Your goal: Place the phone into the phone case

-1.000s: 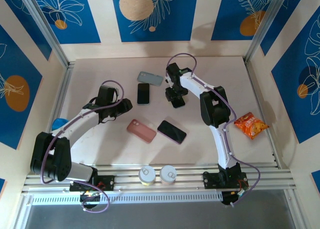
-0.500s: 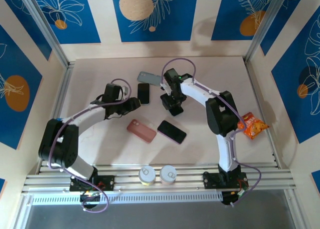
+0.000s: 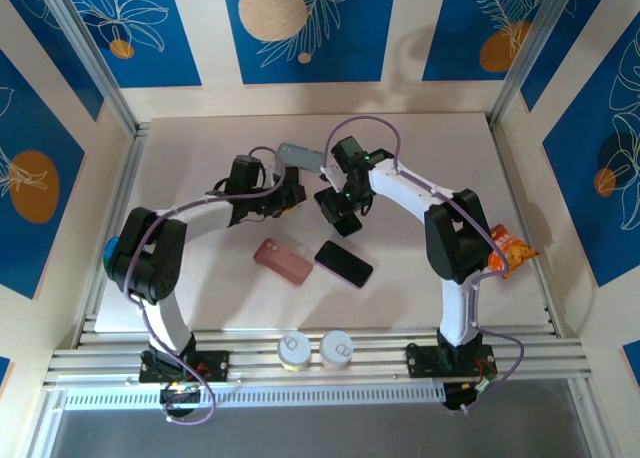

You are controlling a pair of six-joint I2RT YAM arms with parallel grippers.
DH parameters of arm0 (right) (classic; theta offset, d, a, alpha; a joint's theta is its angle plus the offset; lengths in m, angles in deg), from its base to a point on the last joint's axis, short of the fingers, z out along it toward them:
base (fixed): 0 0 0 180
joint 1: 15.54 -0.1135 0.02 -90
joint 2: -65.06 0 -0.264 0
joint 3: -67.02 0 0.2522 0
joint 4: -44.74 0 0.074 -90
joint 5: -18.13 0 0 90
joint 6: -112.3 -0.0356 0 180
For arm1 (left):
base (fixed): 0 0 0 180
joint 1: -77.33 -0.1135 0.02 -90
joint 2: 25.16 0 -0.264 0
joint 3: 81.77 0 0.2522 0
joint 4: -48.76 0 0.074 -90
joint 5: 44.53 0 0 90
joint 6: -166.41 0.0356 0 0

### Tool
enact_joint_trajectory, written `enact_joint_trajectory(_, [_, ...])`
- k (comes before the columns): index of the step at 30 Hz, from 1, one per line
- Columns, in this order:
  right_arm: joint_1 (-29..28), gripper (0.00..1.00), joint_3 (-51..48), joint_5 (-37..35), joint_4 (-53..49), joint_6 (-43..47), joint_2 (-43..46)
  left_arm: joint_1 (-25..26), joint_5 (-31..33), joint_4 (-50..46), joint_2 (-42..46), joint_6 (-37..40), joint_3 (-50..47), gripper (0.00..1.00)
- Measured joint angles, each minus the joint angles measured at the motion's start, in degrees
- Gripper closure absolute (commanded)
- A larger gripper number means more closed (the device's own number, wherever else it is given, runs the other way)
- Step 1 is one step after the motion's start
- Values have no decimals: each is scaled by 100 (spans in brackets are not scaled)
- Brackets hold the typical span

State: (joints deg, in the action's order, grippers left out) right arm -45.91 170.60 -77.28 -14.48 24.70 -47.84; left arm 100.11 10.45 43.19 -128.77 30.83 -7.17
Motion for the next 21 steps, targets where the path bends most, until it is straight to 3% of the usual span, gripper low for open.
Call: enact_joint_trajectory(21, [-173, 44, 7, 251, -44, -103, 74, 339, -20, 470, -660, -479, 330, 50])
